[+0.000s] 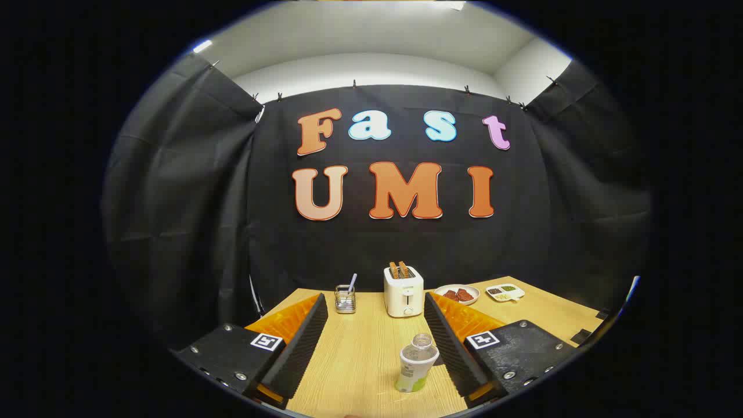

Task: Take the bottle from table, then pour the juice into the cup, finally place the bottle on the coaster

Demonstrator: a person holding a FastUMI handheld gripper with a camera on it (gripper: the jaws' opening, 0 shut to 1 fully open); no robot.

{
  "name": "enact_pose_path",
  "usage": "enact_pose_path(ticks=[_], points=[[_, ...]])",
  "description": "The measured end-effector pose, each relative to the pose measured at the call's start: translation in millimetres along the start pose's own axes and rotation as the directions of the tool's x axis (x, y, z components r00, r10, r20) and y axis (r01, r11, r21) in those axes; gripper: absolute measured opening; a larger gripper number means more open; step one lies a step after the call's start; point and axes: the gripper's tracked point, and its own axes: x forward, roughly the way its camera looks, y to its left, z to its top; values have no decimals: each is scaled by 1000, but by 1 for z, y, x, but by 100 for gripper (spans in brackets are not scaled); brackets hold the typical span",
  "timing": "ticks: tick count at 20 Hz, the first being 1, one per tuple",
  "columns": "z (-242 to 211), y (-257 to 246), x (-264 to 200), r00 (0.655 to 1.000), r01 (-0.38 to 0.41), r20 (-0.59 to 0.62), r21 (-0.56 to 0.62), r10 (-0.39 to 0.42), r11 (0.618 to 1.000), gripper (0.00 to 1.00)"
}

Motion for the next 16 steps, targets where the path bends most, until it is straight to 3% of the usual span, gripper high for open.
enact_pose_path(ticks=[16], points=[[5, 0, 0, 1000, -5, 18, -6, 5, 1000, 99]])
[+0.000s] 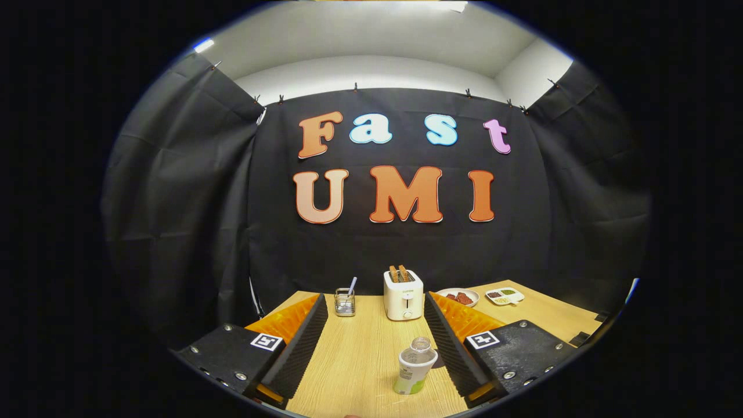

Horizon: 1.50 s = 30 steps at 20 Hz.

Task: Take the bottle from table, then pour the juice into the cup, finally place the bottle on the coaster

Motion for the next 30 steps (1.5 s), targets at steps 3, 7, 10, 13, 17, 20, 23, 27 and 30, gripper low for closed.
enact_pose_path(ticks=[3, 7, 10, 13, 17, 20, 23, 27, 30], points=[[-4, -5, 2, 1000, 11, -8, 1, -11, 1000, 99], [-6, -16, 5, 999, 35, -10, 5, -35, 999, 99], [-16, -25, 10, 998, 51, -23, 22, -50, 998, 99], [-32, -35, 15, 996, 73, -49, 27, -71, 997, 99], [-65, -49, 26, 989, 102, -111, -2, -102, 995, 99], [-89, -49, 33, 985, 92, -147, 6, -90, 996, 99], [-111, -53, 40, 981, 92, -177, 32, -85, 995, 99], [-137, -64, 42, 969, 115, -222, 11, -109, 993, 99], [-146, -65, 46, 967, 120, -227, 3, -116, 993, 99]])
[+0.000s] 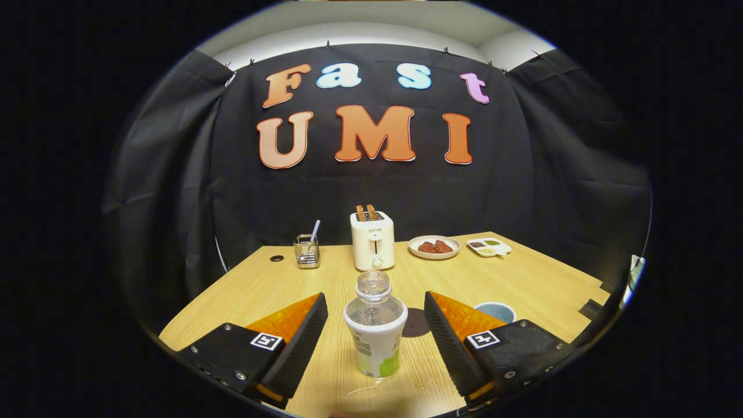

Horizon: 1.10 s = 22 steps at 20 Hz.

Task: Take the bottle from table, then pour the juice into the cup, finally place the bottle on the coaster

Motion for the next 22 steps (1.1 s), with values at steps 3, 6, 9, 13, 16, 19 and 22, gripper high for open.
enact_pose_path(ticks=[3, 6, 9, 13, 16, 19, 22], points=[[-15, 1, 7, 1000, -1, -23, -2, 0, 1000, 99], [-29, 3, 13, 999, -4, -48, 4, 5, 1000, 99], [-44, 6, 18, 998, -11, -70, -4, 11, 1000, 99], [-60, 7, 28, 996, -18, -87, -10, 17, 1000, 99], [-72, 5, 34, 995, -11, -99, -7, 10, 1000, 99], [-84, 2, 39, 993, 1, -119, -9, -2, 1000, 99], [-90, 6, 41, 992, -22, -127, -10, 20, 1000, 88]])
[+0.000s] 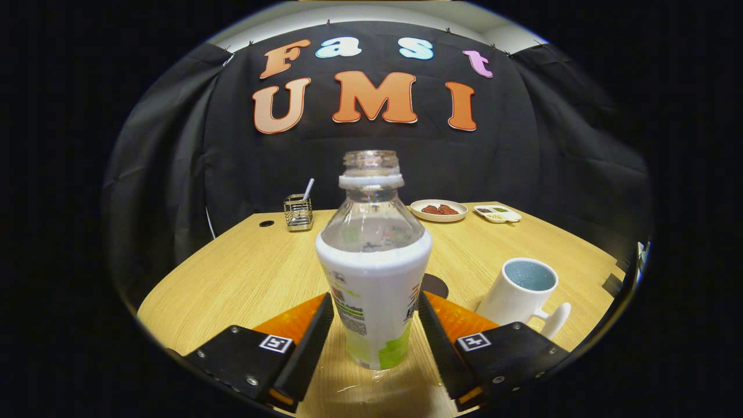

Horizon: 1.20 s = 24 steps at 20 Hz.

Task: Take the bottle from table, then pour the juice into the cup, finally place the bottle on the coaster

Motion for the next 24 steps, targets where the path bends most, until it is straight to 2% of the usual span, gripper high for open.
enact_pose_path(ticks=[1, 3, 5, 10, 14, 16, 19, 24], points=[[2, 0, 3, 1000, -4, 8, 2, 4, 1000, 77], [3, 0, 3, 1000, -11, 18, 8, 11, 1000, 65], [3, -1, 2, 1000, -10, 19, 12, 10, 1000, 58], [27, 15, -7, 996, -72, 55, 132, 65, 989, 58], [55, 24, -13, 990, -118, 103, 283, 92, 952, 58], [65, 28, -14, 987, -145, 114, 368, 111, 918, 57], [72, 32, -11, 982, -187, 124, 495, 144, 849, 58], [83, 21, -4, 976, -218, 156, 680, 153, 700, 57]])
